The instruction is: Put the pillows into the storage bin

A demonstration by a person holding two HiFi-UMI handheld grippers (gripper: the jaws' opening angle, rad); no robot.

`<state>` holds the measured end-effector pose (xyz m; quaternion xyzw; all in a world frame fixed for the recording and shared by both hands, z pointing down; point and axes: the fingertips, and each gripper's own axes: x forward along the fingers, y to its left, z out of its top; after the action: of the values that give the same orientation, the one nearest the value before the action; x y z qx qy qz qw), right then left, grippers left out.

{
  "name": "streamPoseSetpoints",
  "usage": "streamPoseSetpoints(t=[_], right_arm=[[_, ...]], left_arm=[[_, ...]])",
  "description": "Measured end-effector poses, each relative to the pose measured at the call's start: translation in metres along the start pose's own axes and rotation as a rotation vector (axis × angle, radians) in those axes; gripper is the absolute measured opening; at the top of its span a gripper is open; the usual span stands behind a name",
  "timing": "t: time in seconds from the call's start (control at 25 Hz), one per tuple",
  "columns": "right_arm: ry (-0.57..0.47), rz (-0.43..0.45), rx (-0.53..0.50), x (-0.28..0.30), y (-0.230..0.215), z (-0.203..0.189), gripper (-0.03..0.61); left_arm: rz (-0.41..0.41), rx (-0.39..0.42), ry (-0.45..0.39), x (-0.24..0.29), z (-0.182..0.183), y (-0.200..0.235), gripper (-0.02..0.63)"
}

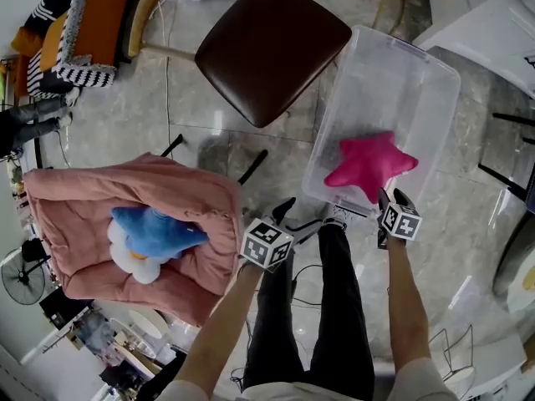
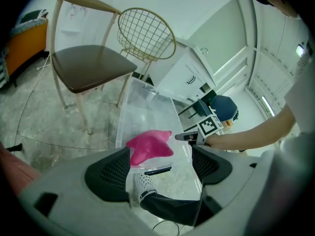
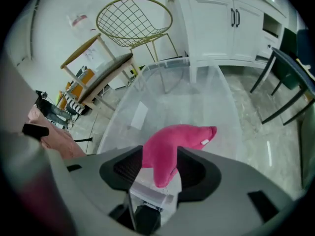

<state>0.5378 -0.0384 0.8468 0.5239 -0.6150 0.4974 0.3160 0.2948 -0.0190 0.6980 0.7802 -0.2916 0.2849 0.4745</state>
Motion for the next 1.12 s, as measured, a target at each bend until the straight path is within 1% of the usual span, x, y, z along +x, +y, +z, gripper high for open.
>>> streamPoseSetpoints(t=[0.12,0.24,0.44,0.56,0.68,0.84,0.96,1.12], right_arm=[[-0.008,0.023,-0.065,-0.009,0.02,0.003,0.213],[-0.021,0.059,-0.124,-0.018,0.053,0.008,0.213],[-0.032,0.138,-0.23,-0.034,0.131,0.009,0.215],[-0.077,0.213,-0.262,-0.052,0.189,0.012,0.213],[-0.114,0.324,-0.324,-0.07,0.262,0.005,0.213],[-0.114,0.461,-0.396,-0.09,0.362,-0.024,0.213],[-0.108,0.523,-0.428,-0.101,0.423,-0.049,0.213],[-0.075,0.589,-0.49,-0.107,0.487,-0.081,0.215]], left_arm=[[0.008,-0.019,-0.032,-0.009,0.002,0.003,0.387],[0.012,-0.02,-0.057,-0.025,0.002,0.005,0.387],[0.043,-0.05,-0.103,-0.068,-0.005,0.016,0.387],[0.063,-0.085,-0.138,-0.101,-0.016,0.025,0.387],[0.092,-0.123,-0.163,-0.135,-0.037,0.039,0.387],[0.136,-0.188,-0.202,-0.183,-0.077,0.06,0.387],[0.169,-0.236,-0.236,-0.221,-0.11,0.078,0.387],[0.231,-0.297,-0.298,-0.27,-0.15,0.109,0.387]])
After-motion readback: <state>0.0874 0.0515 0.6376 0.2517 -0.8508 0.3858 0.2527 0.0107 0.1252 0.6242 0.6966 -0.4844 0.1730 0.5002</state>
